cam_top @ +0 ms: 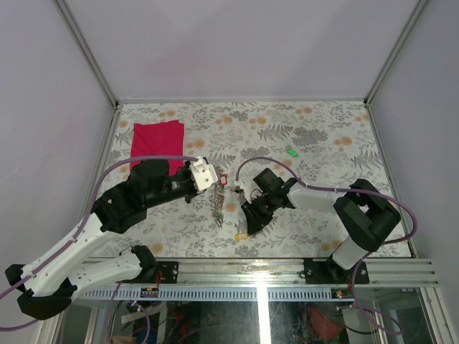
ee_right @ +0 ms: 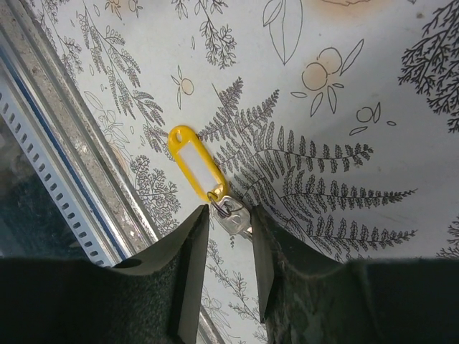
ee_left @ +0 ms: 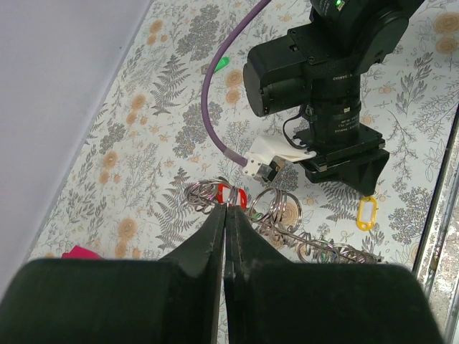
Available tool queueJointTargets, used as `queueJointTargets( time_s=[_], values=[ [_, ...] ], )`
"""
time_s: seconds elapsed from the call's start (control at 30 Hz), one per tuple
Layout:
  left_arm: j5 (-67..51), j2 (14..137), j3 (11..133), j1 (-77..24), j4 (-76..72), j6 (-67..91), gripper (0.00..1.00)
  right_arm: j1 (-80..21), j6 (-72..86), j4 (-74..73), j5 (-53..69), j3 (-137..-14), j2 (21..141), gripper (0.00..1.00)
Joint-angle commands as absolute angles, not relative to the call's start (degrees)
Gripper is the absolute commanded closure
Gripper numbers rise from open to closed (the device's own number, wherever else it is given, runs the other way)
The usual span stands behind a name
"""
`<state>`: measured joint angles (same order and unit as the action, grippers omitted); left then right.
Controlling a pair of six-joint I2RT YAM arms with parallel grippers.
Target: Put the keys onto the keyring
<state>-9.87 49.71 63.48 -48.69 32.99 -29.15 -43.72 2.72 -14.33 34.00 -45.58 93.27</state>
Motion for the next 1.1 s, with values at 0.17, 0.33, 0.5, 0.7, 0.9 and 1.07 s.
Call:
queueJointTargets(
  time_s=[0.17, 0.33, 0.5, 0.7, 0.9, 1.07],
  values=[
    [-10.0, 49.4, 63.5, -48.3, 26.6, -28.7, 1.0, -43.4, 1.8, -12.5, 34.7, -47.9, 93.8, 0.59],
    [-9.8, 49.3, 63.6, -48.3, 26.6, -28.7, 1.0, -43.4, 1.6, -11.9, 35.4, -48.6, 94.6, 0.59],
    [-9.7, 49.3, 63.5, -48.4, 26.6, -28.8, 1.0, -43.4, 1.1, -12.3, 36.9, -49.0, 96.1, 0.6],
    [-9.8, 49.3, 63.4, -48.4, 26.6, -28.8, 1.0, -43.4, 0.5, -13.6, 38.0, -49.1, 97.2, 0.62],
    [-9.7, 49.3, 63.4, -48.3, 26.6, -28.7, 1.0, -43.4, 0.0, -15.2, 38.2, -49.3, 97.4, 0.65],
    [-9.7, 49.2, 63.2, -48.4, 26.5, -28.7, 1.0, -43.4, -0.4, -16.3, 37.2, -48.7, 96.2, 0.64]
  ],
)
